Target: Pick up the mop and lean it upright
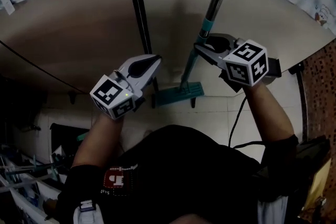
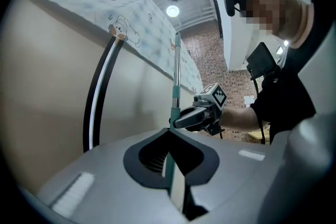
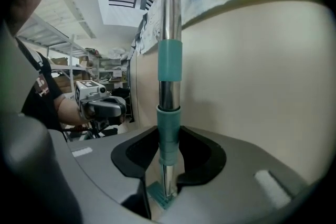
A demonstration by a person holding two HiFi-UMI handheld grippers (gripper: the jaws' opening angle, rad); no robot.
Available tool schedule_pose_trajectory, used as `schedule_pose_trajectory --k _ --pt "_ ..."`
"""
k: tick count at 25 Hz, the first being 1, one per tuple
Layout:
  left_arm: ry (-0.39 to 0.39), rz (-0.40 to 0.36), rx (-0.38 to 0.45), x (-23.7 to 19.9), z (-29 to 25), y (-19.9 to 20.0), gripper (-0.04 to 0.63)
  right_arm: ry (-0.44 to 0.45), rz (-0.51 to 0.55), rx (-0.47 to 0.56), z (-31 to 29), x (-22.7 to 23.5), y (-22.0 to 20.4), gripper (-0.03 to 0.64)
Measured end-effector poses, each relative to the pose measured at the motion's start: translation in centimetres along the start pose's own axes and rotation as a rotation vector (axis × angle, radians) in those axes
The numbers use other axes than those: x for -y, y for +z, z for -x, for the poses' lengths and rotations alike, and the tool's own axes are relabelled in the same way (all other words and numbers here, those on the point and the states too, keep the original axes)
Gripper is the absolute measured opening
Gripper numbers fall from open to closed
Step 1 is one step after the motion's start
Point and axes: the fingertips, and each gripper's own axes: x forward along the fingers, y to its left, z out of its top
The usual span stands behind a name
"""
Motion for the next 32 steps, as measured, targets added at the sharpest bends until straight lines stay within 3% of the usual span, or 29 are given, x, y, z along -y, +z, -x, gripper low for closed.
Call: schedule_pose_trajectory --k 15,22,27,32 --pt "0.017 0.068 -0.142 -3.5 1.0 -17.2 0.000 -0.020 -0.061 -0.098 -10.3 0.1 -17.2 0.137" --pt "0.063 0.103 -0.126 -4.7 2.3 -24.5 0.000 -0.031 -0.090 -0.176 -13.3 -1.7 -26.2 0.137" --pt "0.056 0.076 -0.193 -6.0 1.4 -30.8 0.000 -0.045 -0.106 -0.192 -16.6 -0.6 -31.5 0.137" --pt "0.060 0.131 -0.212 -6.2 1.7 -33.8 0.000 -0.080 -0.145 -0.218 -18.9 -0.2 -36.5 0.137"
